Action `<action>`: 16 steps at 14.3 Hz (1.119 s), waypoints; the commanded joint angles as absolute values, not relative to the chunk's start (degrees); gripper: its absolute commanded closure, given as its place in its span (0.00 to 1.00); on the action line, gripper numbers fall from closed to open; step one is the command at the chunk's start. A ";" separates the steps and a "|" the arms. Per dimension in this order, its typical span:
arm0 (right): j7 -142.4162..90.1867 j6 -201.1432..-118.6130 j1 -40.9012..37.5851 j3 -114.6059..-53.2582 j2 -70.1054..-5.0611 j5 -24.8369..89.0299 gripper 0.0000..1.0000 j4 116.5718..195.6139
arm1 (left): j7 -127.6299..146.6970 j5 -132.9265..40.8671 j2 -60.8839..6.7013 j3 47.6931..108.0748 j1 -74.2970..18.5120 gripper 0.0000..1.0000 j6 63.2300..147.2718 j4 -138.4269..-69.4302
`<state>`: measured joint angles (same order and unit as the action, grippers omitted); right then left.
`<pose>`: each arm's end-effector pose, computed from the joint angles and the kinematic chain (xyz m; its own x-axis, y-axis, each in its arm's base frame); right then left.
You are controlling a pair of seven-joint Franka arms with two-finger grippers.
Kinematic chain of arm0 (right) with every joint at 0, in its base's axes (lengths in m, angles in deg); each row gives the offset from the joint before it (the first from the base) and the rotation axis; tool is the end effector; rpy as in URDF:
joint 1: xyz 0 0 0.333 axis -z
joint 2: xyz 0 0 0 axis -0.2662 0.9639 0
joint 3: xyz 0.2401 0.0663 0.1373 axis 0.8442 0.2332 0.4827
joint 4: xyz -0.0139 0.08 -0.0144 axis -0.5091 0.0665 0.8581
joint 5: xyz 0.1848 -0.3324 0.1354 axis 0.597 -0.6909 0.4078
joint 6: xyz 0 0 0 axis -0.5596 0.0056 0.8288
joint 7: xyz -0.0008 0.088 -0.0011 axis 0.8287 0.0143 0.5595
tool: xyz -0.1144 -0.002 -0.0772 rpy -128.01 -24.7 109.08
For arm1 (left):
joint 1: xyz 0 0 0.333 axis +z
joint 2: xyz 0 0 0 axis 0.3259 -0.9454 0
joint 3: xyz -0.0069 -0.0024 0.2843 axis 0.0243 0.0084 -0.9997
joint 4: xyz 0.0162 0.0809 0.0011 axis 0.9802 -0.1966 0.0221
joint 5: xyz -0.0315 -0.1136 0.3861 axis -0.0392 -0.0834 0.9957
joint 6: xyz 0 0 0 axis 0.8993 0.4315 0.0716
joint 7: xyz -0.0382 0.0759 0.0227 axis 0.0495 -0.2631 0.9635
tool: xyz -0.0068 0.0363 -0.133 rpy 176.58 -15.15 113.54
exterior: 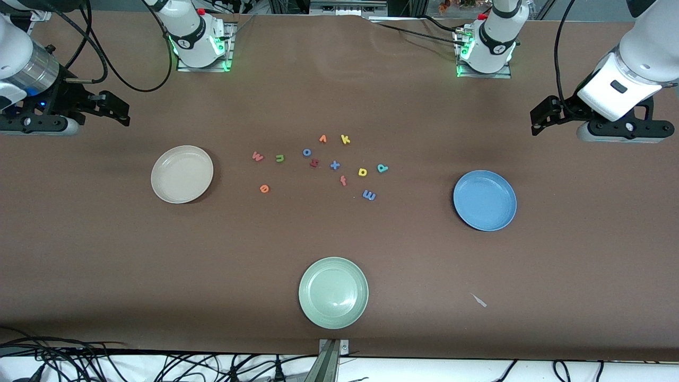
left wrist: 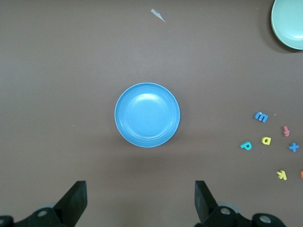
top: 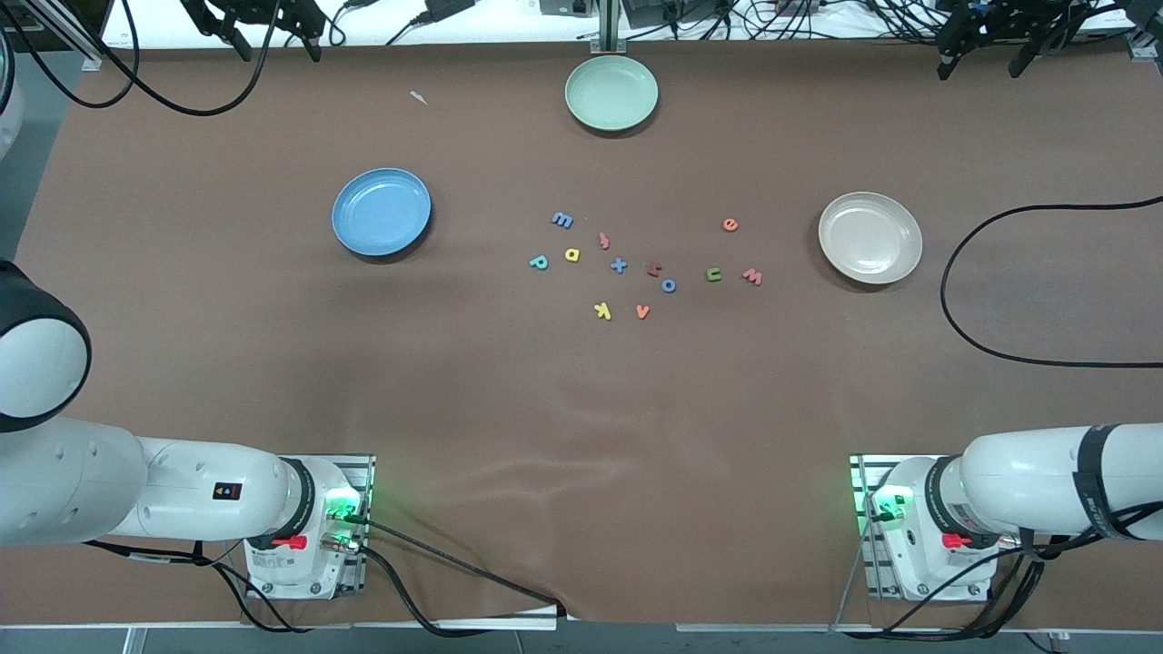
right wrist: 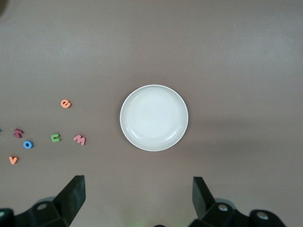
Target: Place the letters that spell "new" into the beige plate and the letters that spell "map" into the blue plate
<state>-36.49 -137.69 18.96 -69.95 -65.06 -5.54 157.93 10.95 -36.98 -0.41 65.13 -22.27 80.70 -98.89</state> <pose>0.5424 0.0477 0.5148 0.9982 -0.0061 -0.0595 -0.0044 -0.9996 0.0281 0.5554 -0.0856 0.5379 0.9997 -0.0151 -0.0186 -0.0152 -0.9999 -0.0055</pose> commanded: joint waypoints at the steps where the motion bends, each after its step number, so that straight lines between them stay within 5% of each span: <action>1: -37.12 -138.21 19.48 -69.69 -65.79 -5.98 0.00 158.41 | 11.08 -37.57 -1.21 65.27 -22.36 0.00 79.49 -97.03; 16: -37.39 -140.76 19.40 -69.52 -65.44 -5.89 0.00 160.43 | 11.08 -36.69 -1.21 65.36 -22.36 0.00 79.58 -96.77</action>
